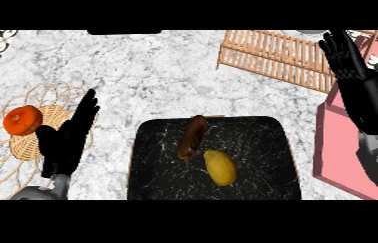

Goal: Pick the lemon from the tray and place it in the tiered shelf

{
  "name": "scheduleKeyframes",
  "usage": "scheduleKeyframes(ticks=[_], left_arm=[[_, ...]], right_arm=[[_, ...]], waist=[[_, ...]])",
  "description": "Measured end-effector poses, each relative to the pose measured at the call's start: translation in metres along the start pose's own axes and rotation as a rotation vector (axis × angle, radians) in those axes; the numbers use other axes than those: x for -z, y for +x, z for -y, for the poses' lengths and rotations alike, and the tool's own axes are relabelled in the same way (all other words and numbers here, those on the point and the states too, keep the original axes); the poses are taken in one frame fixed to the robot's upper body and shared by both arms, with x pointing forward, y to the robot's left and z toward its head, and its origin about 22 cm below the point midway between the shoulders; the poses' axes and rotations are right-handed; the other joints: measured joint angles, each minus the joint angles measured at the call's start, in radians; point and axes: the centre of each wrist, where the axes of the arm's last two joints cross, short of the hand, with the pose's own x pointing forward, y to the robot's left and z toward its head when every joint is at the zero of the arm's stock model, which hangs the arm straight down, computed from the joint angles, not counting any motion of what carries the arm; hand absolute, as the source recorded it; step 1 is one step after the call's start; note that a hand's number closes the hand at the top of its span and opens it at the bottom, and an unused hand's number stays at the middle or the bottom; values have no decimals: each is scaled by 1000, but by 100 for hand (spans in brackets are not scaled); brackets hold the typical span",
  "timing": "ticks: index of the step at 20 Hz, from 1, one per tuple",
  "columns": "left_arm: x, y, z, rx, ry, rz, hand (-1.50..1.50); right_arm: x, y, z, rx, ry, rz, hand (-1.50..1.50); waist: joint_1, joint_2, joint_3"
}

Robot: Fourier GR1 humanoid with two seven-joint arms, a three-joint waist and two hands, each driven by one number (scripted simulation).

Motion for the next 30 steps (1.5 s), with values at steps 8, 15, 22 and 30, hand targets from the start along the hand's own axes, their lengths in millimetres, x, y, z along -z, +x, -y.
scheduleKeyframes(ticks=[8,15,22,30], left_arm=[[14,27,-3,-33,61,152,0],[17,33,-15,-63,101,183,0],[11,25,-14,-66,116,175,0],[7,27,-18,-73,131,167,0]], right_arm=[[10,13,-100,206,453,-79,-150],[32,13,-120,517,697,-123,-150],[68,58,-85,284,1040,-14,-150],[67,139,-88,-272,1240,115,-150]], waist=[[79,-3,1],[64,-3,4],[48,-11,4],[32,-20,4]])
